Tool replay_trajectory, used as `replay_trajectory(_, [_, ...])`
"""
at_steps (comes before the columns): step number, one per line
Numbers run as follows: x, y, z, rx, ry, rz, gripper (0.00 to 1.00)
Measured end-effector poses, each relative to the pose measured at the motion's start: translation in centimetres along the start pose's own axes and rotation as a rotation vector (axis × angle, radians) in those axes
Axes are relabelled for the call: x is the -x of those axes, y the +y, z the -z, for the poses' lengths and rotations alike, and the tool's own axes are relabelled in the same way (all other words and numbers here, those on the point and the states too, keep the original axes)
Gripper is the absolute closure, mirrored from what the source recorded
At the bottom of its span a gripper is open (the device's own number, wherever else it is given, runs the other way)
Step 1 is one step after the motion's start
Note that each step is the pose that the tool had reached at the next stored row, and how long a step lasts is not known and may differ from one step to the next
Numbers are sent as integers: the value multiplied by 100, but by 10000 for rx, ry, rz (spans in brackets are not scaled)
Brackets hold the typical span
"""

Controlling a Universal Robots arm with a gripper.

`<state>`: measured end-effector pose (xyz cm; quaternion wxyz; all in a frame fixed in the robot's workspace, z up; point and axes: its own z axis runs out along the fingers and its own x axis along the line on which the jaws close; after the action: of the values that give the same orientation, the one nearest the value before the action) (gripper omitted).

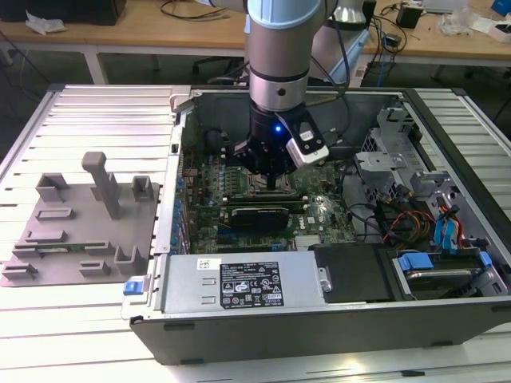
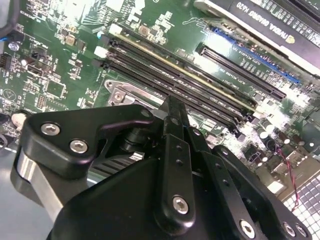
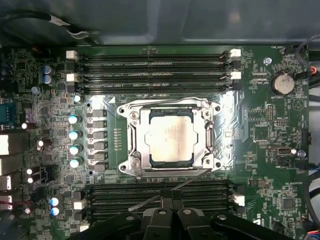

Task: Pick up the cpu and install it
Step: 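Install the second cpu locking lever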

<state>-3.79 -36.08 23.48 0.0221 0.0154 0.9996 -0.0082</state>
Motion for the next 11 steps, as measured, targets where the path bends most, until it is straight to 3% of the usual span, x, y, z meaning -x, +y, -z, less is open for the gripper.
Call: replay_trajectory(11, [-91,-72,-71,204,5,111,89])
